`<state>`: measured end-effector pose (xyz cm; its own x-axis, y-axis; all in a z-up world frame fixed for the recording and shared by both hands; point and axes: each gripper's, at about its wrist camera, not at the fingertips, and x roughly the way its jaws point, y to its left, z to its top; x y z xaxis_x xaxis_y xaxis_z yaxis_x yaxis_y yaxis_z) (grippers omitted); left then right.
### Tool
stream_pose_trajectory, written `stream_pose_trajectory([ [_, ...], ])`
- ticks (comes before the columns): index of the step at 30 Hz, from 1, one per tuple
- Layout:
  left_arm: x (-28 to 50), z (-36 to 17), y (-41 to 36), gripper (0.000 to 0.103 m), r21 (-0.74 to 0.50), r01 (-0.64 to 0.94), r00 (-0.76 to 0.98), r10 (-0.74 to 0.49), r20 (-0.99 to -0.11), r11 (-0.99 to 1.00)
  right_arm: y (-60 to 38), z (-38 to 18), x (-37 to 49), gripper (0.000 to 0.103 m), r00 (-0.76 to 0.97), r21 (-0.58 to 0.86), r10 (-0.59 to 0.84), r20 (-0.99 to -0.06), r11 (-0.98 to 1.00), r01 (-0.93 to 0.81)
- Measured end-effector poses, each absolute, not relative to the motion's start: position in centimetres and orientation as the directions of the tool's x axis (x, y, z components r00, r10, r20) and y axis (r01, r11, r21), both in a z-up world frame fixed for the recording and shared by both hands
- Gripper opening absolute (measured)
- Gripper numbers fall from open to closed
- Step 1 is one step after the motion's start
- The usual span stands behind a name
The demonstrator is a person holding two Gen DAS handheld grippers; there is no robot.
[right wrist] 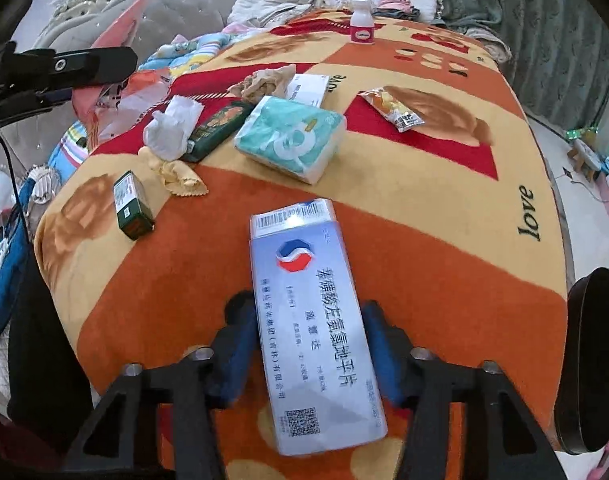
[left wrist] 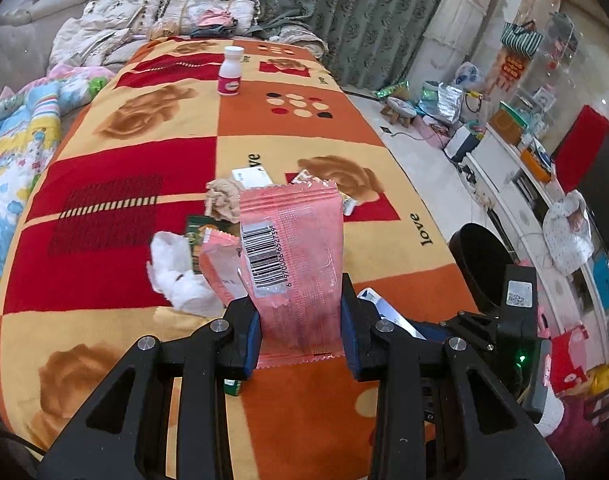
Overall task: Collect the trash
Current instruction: 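Carry the pink wrapper and white medicine box over the black bin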
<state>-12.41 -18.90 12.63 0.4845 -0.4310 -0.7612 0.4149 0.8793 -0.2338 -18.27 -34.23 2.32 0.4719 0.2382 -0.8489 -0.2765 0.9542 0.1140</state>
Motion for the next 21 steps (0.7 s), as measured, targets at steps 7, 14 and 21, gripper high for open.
stream_pose_trajectory([
  [7,-12.4,12.4,-23.1,0.031,-0.22,0.476,0.456,-0.453,-0.766,0.851,-37.9,3.8,-19.0,0.048,0.522,0.132,0.224,-0.823,0.969,-0.207],
  [14,-12.7,12.3,-29.2,0.031,-0.2,0.563,0.416,-0.485,-0.769,0.802,-44.2,5.6,-20.1,0.048,0.585,0.153,0.162,-0.795,0.986,-0.066],
  [21,-13.5,12.1,-34.7,0.031,-0.193,0.633,0.372,-0.513,-0.773,0.75,-49.5,6.8,-21.4,0.048,0.627,0.161,0.091,-0.774,0.985,0.055],
])
